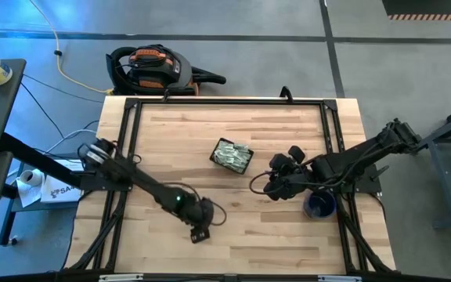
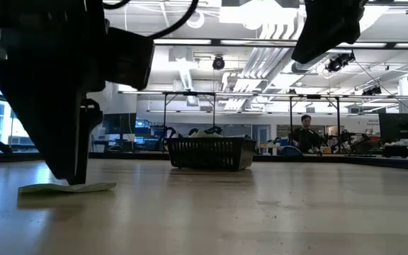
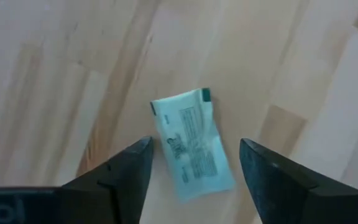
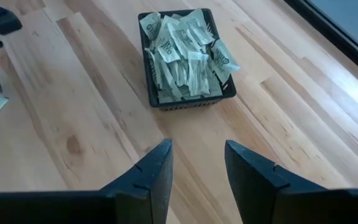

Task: Pick and place Stevia / Truvia into bins
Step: Put the stevia packet into the black bin

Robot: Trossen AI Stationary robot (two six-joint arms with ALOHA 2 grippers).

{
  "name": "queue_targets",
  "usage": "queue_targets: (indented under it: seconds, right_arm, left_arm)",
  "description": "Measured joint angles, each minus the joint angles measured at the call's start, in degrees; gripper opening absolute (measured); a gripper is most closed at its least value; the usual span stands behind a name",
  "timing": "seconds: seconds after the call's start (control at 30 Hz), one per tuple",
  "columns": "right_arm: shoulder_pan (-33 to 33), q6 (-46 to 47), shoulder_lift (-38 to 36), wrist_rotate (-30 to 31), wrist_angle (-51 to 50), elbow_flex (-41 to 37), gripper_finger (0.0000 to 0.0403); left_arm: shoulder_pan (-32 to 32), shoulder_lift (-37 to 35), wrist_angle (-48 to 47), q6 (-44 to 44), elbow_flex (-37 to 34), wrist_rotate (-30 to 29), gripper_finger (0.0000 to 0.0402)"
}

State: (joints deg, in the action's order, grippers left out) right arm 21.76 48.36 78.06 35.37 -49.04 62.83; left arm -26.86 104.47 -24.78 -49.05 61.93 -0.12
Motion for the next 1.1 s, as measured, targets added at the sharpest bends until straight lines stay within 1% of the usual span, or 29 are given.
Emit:
queue_targets:
  seconds: [0.13, 0.23, 0.37, 0.53, 0.63, 0.73, 0.77, 0.83, 0.93, 1.03, 1.1]
  right_arm:
    - [0.0, 0.2, 0.0, 0.0, -0.1, 0.0, 0.0138]
    - [0.0, 0.3, 0.0, 0.2, -0.1, 0.0, 0.0138]
    - [0.0, 0.5, 0.0, 0.2, -0.1, 0.0, 0.0138]
    - [0.0, 0.6, 0.0, 0.3, -0.5, 0.0, 0.0138]
    - [0.0, 0.8, 0.0, 0.3, -1.0, 0.0, 0.0138]
    - [0.3, 0.8, 0.0, 1.0, -0.6, 0.0, 0.0138]
    - [0.6, 0.8, 0.0, 2.0, -0.2, 0.0, 0.0138]
    - [1.9, 1.4, 0.0, 5.4, 0.3, 0.0, 0.0138]
    - [4.2, 4.3, 0.0, 10.4, 0.2, 0.0, 0.0138]
    - [6.1, 7.0, 0.0, 12.7, 0.0, 0.0, 0.0138]
    - [7.0, 8.2, 0.0, 12.8, 0.0, 0.0, 0.0138]
  left_arm:
    - [-1.1, 2.3, 0.6, -1.4, 0.1, -3.9, 0.0253]
    - [-1.1, 2.7, 1.3, -0.6, 0.1, -7.0, 0.0222]
    - [-1.1, 3.0, 1.6, 3.3, 0.1, -12.7, 0.0159]
    - [-0.9, 5.5, 2.1, 7.6, 0.3, -18.8, 0.0075]
    - [-0.7, 6.0, 2.0, 9.6, 0.3, -21.6, 0.0034]
    - [1.0, 4.1, -1.0, 12.7, 1.2, -22.6, 0.003]
    - [1.9, 3.5, -2.8, 14.2, 1.7, -22.7, 0.003]
    - [4.3, 1.6, -6.7, 18.1, 3.1, -23.0, 0.0031]
    - [9.1, -3.1, -8.6, 25.2, 6.4, -23.4, 0.0038]
    - [14.9, -6.1, -9.1, 36.0, 8.6, -22.8, 0.0033]
    - [18.9, -7.5, -7.8, 44.9, 10.6, -20.3, 0.0031]
